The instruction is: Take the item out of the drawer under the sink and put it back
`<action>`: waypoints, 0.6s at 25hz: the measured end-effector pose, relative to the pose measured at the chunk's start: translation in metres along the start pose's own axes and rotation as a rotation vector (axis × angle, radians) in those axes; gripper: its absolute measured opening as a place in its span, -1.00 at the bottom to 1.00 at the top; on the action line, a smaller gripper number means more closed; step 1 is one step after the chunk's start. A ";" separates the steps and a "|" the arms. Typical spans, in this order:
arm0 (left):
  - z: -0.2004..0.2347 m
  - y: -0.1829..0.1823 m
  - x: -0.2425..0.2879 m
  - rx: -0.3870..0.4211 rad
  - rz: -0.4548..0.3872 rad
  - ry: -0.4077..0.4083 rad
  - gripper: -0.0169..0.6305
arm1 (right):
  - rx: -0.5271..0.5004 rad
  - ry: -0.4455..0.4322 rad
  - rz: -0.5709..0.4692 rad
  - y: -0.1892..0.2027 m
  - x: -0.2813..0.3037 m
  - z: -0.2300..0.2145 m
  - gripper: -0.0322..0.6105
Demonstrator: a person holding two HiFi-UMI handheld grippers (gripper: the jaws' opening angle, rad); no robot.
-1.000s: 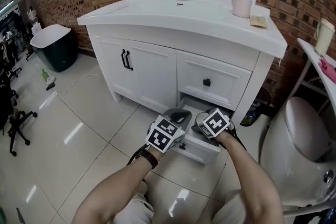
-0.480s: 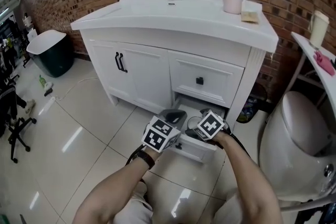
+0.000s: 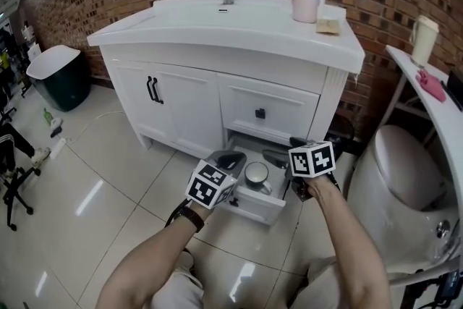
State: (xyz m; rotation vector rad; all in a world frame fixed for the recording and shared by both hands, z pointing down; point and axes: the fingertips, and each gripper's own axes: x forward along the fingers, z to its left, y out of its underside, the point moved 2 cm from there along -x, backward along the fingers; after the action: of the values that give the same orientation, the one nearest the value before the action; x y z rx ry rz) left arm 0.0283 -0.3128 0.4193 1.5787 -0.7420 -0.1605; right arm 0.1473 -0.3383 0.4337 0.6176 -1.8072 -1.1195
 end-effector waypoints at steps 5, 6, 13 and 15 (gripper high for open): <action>0.002 0.001 0.001 -0.005 0.001 -0.007 -0.89 | 0.081 -0.004 -0.047 0.006 -0.033 -0.021 0.51; 0.002 0.001 0.001 -0.003 0.000 -0.006 -0.89 | 0.092 -0.001 -0.058 0.005 -0.038 -0.024 0.51; -0.005 -0.004 0.004 -0.007 -0.015 0.012 -0.89 | 0.082 -0.006 -0.158 -0.010 -0.074 -0.025 0.51; -0.008 -0.004 0.005 -0.001 -0.014 0.021 -0.89 | -0.057 0.046 -0.164 -0.015 -0.082 -0.022 0.46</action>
State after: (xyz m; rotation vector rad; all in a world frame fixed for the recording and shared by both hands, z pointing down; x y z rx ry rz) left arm 0.0383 -0.3089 0.4187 1.5830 -0.7149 -0.1542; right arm 0.2050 -0.2921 0.3892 0.7621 -1.7035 -1.2517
